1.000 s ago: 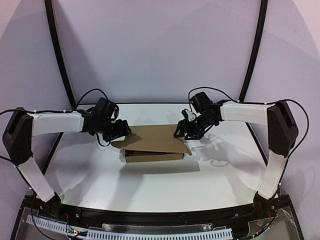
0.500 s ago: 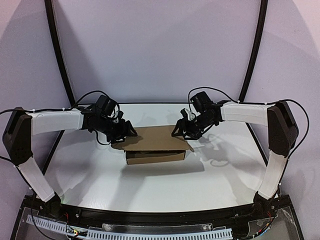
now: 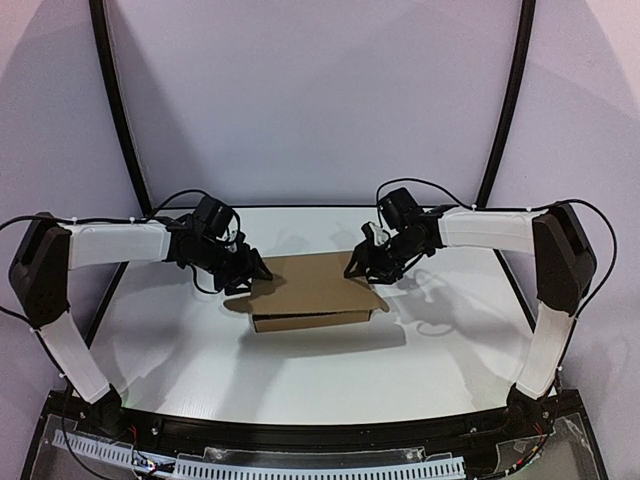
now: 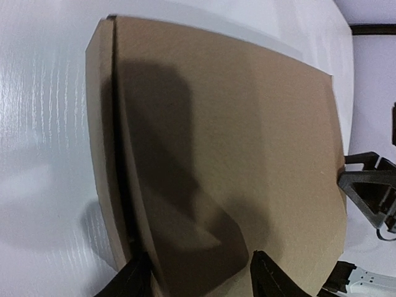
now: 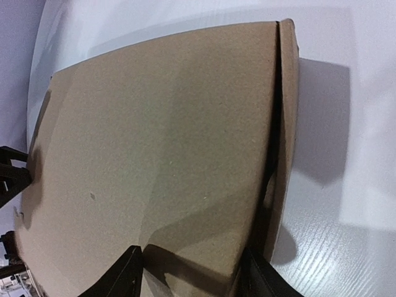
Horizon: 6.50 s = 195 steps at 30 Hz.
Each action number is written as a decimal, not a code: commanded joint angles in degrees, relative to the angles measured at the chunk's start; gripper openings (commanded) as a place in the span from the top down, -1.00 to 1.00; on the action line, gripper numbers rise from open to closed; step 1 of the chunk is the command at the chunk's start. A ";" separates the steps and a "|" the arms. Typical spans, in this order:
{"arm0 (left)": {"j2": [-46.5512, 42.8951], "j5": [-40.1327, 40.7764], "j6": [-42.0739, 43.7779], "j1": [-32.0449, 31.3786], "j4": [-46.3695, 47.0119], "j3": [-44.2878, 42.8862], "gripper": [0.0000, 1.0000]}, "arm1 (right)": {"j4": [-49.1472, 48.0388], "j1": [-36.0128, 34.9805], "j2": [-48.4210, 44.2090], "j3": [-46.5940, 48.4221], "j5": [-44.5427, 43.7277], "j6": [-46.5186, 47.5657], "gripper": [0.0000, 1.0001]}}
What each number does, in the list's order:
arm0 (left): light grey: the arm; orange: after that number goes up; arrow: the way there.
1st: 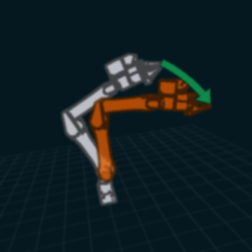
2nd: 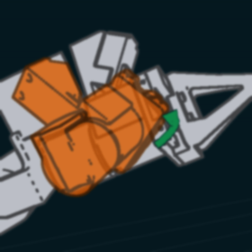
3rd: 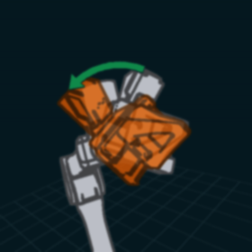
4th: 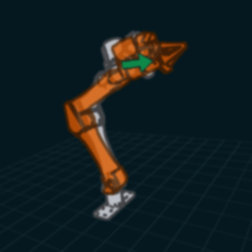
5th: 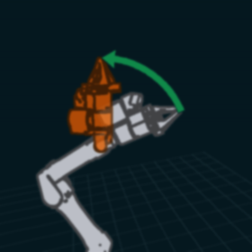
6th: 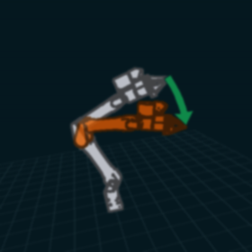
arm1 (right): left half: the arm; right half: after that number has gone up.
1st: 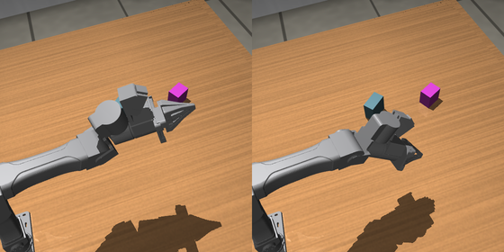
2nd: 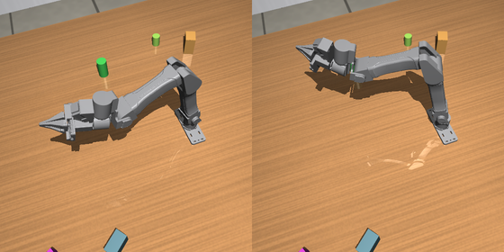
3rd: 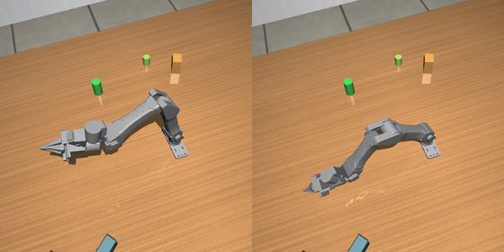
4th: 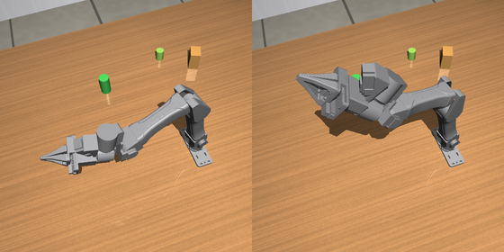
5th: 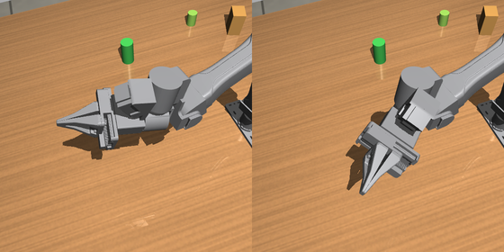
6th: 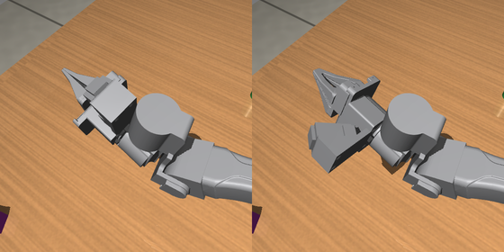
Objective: Fold the paper box
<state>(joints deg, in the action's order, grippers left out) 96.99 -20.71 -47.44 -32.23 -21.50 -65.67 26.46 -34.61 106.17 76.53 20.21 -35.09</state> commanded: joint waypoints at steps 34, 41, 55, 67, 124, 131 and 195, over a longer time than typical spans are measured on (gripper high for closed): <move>-5.47 15.70 10.08 -0.86 -14.19 -2.29 -0.68 | 4.16 -3.51 -5.48 -0.88 -10.98 7.87 -0.49; -3.56 7.12 5.86 -0.90 -0.37 6.61 -0.53 | 1.89 -3.48 -2.32 -4.18 -6.22 7.87 -0.40; 1.87 9.65 3.33 -0.88 2.11 12.80 0.20 | -2.68 -3.18 2.43 -11.05 -7.38 5.57 0.13; 0.77 8.87 5.00 -0.91 1.97 10.56 0.07 | -1.58 -3.18 -0.40 -10.10 -10.42 6.84 -0.08; -13.06 -9.76 -3.13 -1.88 6.47 10.62 -0.97 | -0.18 1.93 -10.74 -6.44 31.21 -3.88 -0.97; -14.14 -16.56 -10.09 -1.85 -4.49 4.29 -0.97 | 7.78 2.01 -10.57 -1.03 36.93 -10.84 -0.97; -11.73 31.52 9.54 0.32 -37.96 -17.88 -0.97 | -2.03 9.12 -25.99 -0.75 11.56 33.50 -0.97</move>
<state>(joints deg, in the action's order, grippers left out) 88.73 0.21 -40.10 -32.12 -54.87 -80.64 31.27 -25.63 84.40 76.79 29.30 -17.63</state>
